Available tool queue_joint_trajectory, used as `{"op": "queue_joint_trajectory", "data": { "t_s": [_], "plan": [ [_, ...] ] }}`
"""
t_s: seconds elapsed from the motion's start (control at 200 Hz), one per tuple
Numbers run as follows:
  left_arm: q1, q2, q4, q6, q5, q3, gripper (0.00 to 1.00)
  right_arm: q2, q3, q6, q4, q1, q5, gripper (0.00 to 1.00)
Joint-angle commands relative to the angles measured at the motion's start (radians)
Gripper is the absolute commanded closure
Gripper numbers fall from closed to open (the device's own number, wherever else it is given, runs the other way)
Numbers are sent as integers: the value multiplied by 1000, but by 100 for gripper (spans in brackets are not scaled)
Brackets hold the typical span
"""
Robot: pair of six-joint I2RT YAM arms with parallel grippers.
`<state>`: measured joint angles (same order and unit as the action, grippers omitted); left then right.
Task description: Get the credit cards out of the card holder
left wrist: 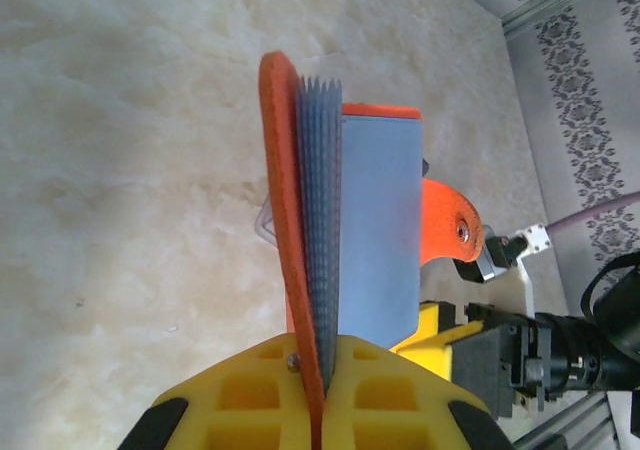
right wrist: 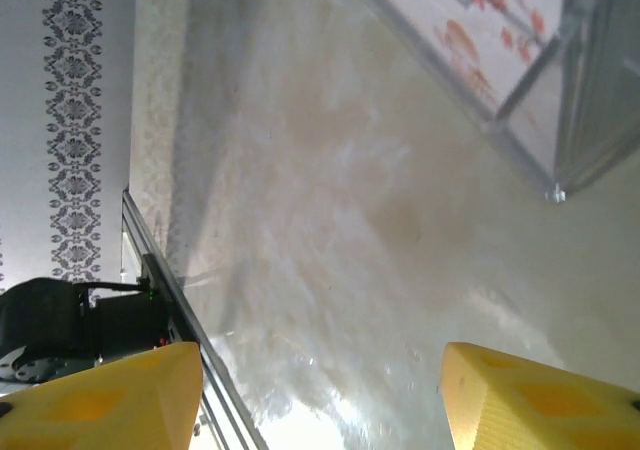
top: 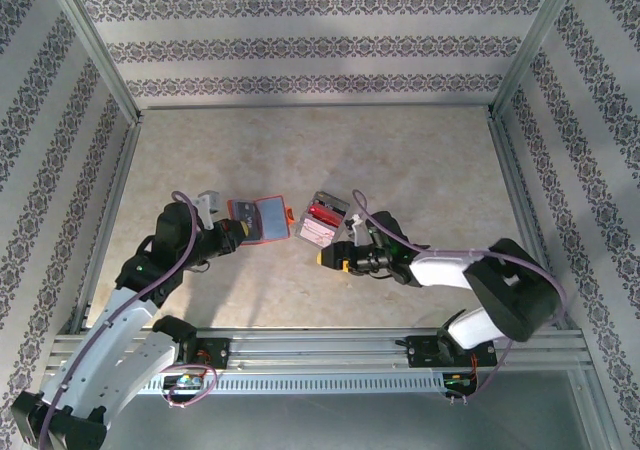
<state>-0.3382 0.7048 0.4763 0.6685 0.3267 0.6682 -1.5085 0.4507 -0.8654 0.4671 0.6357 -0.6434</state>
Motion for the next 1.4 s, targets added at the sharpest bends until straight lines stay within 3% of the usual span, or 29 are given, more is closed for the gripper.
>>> {"op": "queue_joint_trajectory", "data": {
  "t_s": [0.0,0.285,0.645,0.824,1.014,1.199,1.394],
  "plan": [
    [15,-14,79,-52,-30,37,100,-78,55,-7,141,-7,8,36],
    [15,-31,120,-61,-1,39,100,-285,221,19,229,-93,-32,39],
    [14,-32,19,3,178,-58,100,-402,362,82,197,-182,-68,40],
    [-7,-8,-162,106,222,-157,100,-238,270,62,186,-225,-110,40],
    [-60,87,-368,188,215,-216,100,48,147,92,-18,-308,-83,39],
    [-169,267,-599,291,146,-248,100,256,74,130,-224,-362,-56,39],
    [-292,471,-793,366,64,-217,100,395,30,154,-317,-419,-39,39]
  ]
}}
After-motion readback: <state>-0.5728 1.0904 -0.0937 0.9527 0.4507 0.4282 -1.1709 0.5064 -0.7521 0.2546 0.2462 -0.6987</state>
